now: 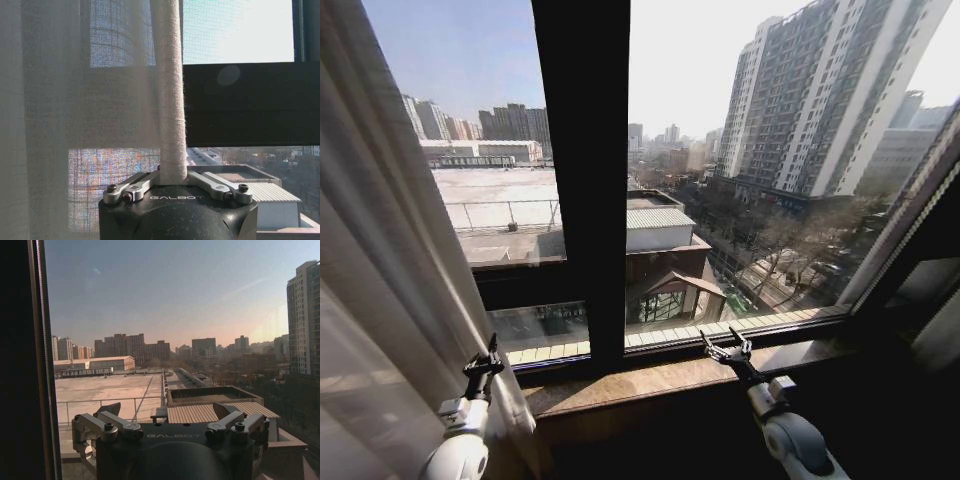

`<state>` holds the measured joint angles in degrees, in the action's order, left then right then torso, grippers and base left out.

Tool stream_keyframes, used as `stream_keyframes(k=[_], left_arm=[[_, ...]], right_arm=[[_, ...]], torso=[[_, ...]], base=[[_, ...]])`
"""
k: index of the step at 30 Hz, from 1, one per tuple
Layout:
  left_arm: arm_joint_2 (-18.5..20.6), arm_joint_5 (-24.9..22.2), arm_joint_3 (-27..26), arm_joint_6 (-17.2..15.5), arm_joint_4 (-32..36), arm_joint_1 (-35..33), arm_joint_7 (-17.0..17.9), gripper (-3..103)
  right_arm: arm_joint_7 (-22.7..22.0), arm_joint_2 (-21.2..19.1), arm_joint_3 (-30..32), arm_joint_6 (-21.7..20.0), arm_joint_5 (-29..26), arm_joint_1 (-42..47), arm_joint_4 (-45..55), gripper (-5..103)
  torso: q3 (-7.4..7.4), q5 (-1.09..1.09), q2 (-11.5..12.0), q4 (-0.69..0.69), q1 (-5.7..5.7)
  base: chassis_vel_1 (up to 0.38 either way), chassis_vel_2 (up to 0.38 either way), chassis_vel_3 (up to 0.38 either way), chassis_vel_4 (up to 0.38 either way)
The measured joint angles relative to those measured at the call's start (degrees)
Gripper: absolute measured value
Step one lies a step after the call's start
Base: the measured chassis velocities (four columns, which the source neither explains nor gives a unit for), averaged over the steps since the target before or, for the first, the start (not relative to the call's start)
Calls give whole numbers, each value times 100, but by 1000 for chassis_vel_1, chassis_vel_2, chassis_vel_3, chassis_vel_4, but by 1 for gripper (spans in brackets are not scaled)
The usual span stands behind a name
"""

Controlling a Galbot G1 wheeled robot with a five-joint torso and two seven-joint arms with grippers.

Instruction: Open the curtains by pulling them apart, changing their state from closed to fully open.

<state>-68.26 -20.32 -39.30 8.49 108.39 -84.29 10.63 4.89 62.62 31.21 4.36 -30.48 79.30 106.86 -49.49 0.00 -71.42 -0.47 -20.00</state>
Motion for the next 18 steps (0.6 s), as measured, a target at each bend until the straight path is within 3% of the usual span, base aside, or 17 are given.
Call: stream_keyframes(k=[10, 18], left_arm=[[-32, 4, -42, -20, -19, 27, 22, 0], [-105, 3, -30, -71, -15, 89, 32, 0]], right_arm=[[0, 0, 1, 0, 0, 0, 0, 100], [-1, 0, 2, 0, 0, 0, 0, 100]], torso=[[0, 0, 0, 0, 0], [0, 0, 0, -1, 0]], base=[[11, 8, -10, -3], [136, 123, -127, -133]])
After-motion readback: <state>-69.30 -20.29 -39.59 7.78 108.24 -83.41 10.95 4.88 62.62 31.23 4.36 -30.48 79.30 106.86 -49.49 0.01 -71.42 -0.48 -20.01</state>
